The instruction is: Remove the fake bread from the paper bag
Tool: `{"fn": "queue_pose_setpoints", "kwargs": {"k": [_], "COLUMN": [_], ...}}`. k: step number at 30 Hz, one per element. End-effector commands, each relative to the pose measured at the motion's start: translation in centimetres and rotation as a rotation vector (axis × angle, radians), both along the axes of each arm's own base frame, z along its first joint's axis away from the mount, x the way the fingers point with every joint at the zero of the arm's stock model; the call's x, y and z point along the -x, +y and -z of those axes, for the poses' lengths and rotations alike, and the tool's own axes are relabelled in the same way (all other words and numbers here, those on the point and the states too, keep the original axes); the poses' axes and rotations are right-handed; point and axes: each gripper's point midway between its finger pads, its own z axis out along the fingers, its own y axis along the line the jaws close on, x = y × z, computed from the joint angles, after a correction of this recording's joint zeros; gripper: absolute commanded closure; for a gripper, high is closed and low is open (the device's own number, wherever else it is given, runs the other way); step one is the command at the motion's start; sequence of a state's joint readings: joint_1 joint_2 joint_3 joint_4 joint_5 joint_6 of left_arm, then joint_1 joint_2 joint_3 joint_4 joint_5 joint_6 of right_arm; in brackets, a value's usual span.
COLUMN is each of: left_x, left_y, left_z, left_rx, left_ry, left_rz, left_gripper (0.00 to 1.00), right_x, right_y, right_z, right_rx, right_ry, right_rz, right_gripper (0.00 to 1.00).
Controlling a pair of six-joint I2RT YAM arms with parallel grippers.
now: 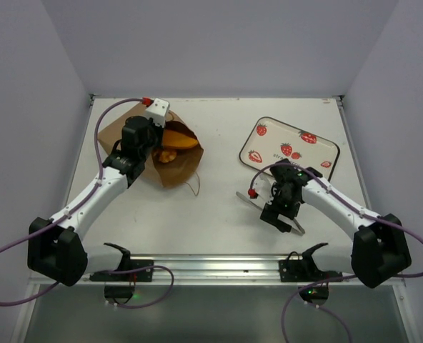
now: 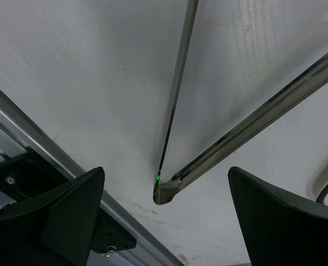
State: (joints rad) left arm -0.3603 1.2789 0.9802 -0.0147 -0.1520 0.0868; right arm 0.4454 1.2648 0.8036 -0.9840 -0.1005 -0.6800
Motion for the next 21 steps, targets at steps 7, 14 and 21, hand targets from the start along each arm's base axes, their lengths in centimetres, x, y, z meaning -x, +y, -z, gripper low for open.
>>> {"fn": "queue_pose_setpoints", "kwargs": {"k": [7, 14, 21], "left_x": [0.2, 0.3, 0.5], "left_y": [-0.2, -0.1, 0.1], "left_z": [-3.3, -3.4, -3.6], "left_rx": [0.061, 0.06, 0.059], "left_ry": [-0.072, -0.075, -0.082], "left_rz": [0.004, 0.003, -0.002], "left_gripper": [1.0, 1.0, 1.0], "right_x": [-1.1, -2.6, -3.6], "right_y": [-2.0, -1.2, -1.2], "right_z": [0.9, 2.4, 3.5], "right_rx": [0.16, 0.163, 0.194], "right_ry": [-0.019, -0.02, -0.03], "right_rz": [0.115, 0.168, 0.211], "right_gripper": [0.01, 0.01, 0.01]}}
